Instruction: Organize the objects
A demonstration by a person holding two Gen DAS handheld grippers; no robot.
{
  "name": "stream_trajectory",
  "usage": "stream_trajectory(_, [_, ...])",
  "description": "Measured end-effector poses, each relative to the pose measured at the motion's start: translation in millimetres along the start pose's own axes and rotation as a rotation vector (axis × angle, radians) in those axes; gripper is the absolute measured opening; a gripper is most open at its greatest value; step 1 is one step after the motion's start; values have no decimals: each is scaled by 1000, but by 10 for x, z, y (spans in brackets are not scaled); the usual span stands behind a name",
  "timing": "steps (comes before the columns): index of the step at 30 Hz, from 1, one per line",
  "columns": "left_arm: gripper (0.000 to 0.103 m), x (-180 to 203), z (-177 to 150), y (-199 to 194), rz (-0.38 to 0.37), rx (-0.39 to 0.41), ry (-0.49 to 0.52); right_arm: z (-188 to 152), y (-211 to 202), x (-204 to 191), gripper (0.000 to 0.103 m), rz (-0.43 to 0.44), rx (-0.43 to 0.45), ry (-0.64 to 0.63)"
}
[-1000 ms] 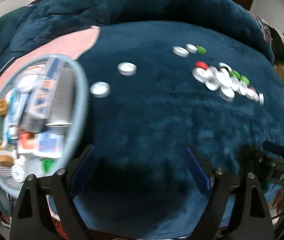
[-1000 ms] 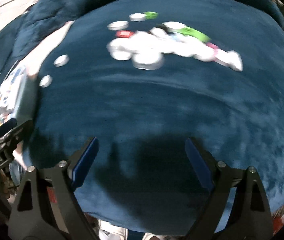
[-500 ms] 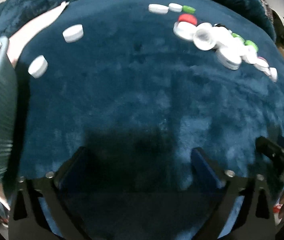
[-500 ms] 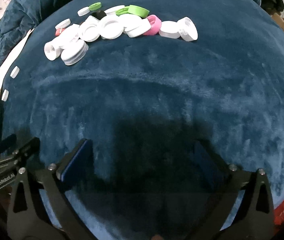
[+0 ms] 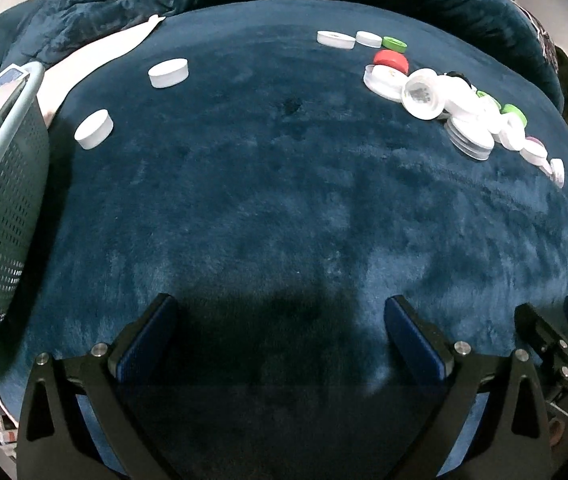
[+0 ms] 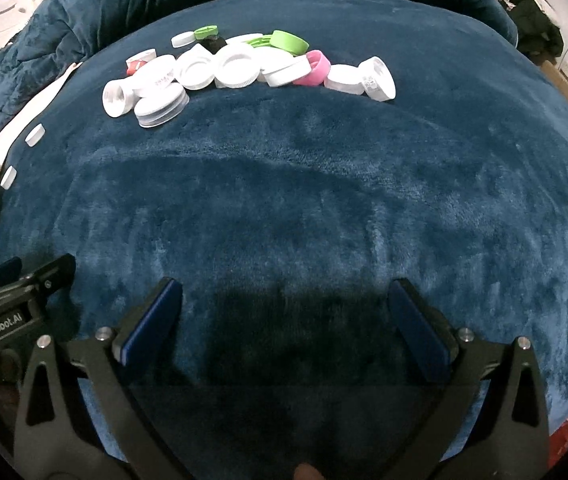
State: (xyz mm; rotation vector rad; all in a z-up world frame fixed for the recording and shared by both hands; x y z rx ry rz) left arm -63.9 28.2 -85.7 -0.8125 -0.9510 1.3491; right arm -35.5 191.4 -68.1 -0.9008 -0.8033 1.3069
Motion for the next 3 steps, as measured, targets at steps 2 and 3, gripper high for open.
stream_trajectory(2, [103,-14,-14,-14,-2,0,1,30,34,-39,103,-6,1,-3])
stream_trajectory(3, [103,-20,-14,-17,-4,-1,1,18,25,-39,103,-8,2,-3])
Point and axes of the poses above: each gripper's, at about its wrist camera, not at the fingertips, and y roughly the way its jaws point, x to its right, z to its top, the point moved 2 cm from there along y, roughly the way its jaws point, and after that the axes turned 2 degrees about -z, right-handed, at the moved point
